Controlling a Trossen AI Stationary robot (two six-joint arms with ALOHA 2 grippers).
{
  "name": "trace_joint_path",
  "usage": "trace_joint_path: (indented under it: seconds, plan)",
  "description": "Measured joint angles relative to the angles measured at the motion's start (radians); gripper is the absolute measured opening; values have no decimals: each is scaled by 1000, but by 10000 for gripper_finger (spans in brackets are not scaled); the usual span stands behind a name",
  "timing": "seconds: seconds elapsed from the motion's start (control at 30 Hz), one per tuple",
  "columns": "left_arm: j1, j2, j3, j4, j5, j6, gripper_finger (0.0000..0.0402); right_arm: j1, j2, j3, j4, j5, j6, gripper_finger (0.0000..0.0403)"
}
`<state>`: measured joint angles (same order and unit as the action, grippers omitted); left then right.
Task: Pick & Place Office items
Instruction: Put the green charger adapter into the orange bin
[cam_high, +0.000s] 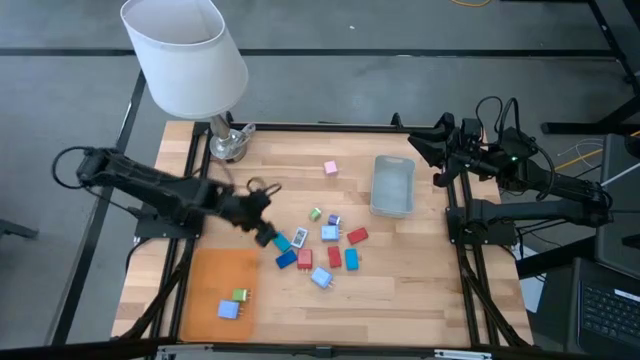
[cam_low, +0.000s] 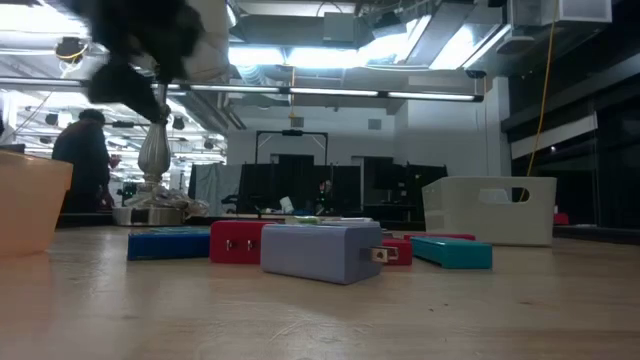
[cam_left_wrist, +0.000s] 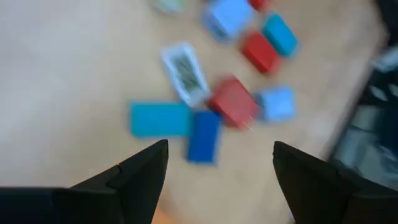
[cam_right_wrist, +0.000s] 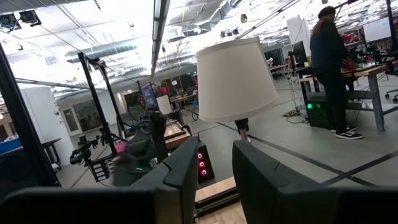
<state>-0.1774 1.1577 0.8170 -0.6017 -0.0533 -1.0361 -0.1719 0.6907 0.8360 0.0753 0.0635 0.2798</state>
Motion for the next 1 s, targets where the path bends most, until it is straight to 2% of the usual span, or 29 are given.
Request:
trace_joint_path:
  seconds: [0.17, 0.33, 0.53, 0.7, 0.8, 1.0]
  plan:
    - [194, 168, 102, -61, 1, 197, 283, 0, 0, 0, 0, 0, 0, 100]
    - [287, 383, 279, -66, -16, 369, 283, 0, 0, 0, 0, 0, 0, 100]
    - [318, 624, 498, -137, -1, 464, 283, 0, 0, 0, 0, -2, 0, 100]
    - [301, 778, 619, -183, -3, 518, 283, 1, 0, 0, -1, -36, -1, 100]
    - [286, 826, 663, -192, 20, 525, 283, 0, 0, 0, -1, -57, -1, 100]
    - [262, 858, 675, -214, 0, 499, 283, 1, 0, 0, -7, -75, -1, 100]
